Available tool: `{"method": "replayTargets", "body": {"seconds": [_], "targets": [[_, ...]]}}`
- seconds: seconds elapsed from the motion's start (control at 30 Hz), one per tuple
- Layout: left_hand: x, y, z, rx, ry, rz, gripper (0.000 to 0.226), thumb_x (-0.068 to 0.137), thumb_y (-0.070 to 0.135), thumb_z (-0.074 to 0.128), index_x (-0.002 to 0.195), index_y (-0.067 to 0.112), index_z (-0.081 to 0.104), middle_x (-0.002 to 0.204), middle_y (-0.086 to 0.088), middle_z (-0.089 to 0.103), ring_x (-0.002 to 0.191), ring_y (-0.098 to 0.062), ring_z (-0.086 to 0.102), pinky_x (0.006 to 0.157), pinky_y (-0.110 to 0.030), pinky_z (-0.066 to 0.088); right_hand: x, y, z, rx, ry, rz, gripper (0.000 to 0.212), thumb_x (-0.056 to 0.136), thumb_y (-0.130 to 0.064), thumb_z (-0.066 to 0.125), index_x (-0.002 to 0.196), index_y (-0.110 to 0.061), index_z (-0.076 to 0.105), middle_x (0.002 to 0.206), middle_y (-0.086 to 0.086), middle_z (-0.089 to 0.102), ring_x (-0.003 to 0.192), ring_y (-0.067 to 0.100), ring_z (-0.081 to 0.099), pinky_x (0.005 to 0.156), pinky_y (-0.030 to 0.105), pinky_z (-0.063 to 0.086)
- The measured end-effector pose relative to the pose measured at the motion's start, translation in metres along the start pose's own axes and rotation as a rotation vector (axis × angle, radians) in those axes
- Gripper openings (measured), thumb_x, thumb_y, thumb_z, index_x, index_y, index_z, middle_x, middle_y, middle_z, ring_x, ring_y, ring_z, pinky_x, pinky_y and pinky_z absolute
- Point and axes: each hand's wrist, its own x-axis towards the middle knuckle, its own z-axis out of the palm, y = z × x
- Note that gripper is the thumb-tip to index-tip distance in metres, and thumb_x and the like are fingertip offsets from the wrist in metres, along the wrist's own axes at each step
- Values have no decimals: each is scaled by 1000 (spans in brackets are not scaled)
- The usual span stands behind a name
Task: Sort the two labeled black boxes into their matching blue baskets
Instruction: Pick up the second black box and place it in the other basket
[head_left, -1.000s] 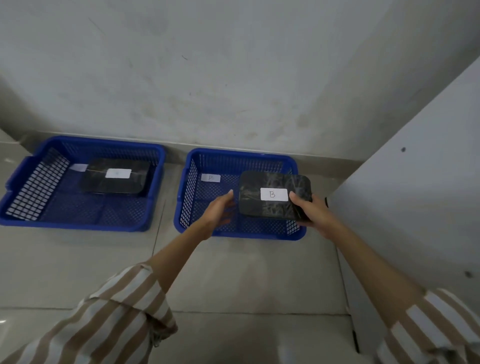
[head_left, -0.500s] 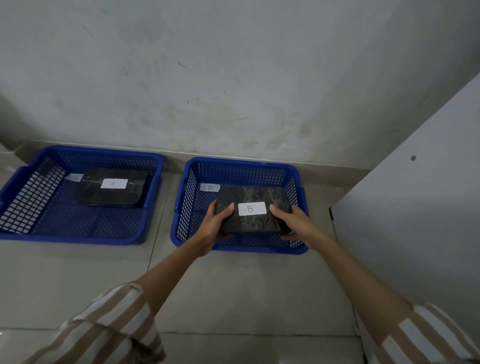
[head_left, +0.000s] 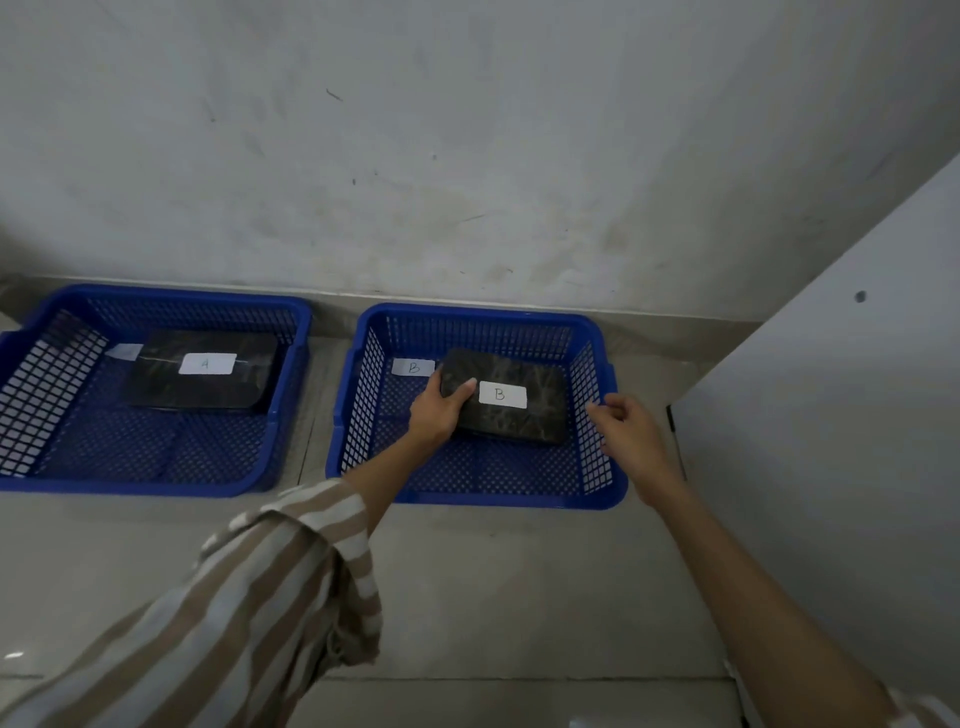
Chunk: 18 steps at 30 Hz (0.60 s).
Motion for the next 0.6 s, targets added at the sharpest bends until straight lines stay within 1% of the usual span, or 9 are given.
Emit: {"method": "replayTargets", "body": {"seconds": [0.13,0.2,0.23,0.3,0.37,0.4,0.47,0.53,0.6], "targets": [[2,-4,1,61,96,-2,70,87,46,54,146,20,27,148,-20,32,134,-37,37,111,-44,31,0,1,3,6,17,-16,48,91,-26,56,132,-5,45,116,8,56,109,22,54,102,45,46],[-3,-9,-3,113,115,27,78,86,46,57,148,21,18,150,-20,25,136,-38,32,112,-47,30,0,3,1,17,28,-21,45,90,-25,57,130,-5,47,113,5,56,109,22,55,102,46,46],[-9,-10,-5,174,109,80,83,84,46,59,149,23,12,151,-19,20,138,-39,28,113,-49,29,0,4,1,19,34,-24,44,90,-24,57,129,-5,48,112,5,56,109,23,55,102,46,46],[-18,-16,-10,404,45,263,91,79,51,63,149,33,6,157,-15,6,143,-40,11,114,-56,23,-1,6,2,11,41,-40,42,90,-24,57,127,-6,49,114,7,57,109,23,56,100,45,47],[-20,-21,-12,738,-50,462,92,76,59,60,147,41,5,160,-8,-9,146,-38,-9,115,-59,12,-1,7,4,-7,43,-59,43,89,-24,58,128,-6,49,119,12,58,104,21,55,98,43,48],[-19,-23,-12,886,-93,532,91,76,63,57,147,42,4,160,-6,-13,145,-37,-16,117,-59,8,-1,7,4,-18,45,-69,44,89,-23,59,128,-5,48,121,13,58,103,20,54,97,42,47],[-16,-27,-8,1066,-158,586,84,80,64,48,147,41,3,160,-4,-14,145,-36,-20,119,-57,7,0,8,5,-36,49,-82,45,89,-23,59,129,-5,48,122,13,58,106,22,55,95,38,46],[-12,-29,0,1109,-153,586,74,86,59,41,147,40,4,161,-3,-10,145,-36,-18,120,-54,10,0,8,4,-46,54,-94,45,89,-22,59,129,-4,48,122,12,57,109,22,55,93,34,44],[-8,-26,8,1109,-124,568,67,90,53,38,147,39,5,161,-4,-8,145,-38,-16,119,-53,9,-1,10,5,-71,59,-119,44,89,-22,59,128,-4,48,122,12,56,109,21,55,90,31,44]]}}
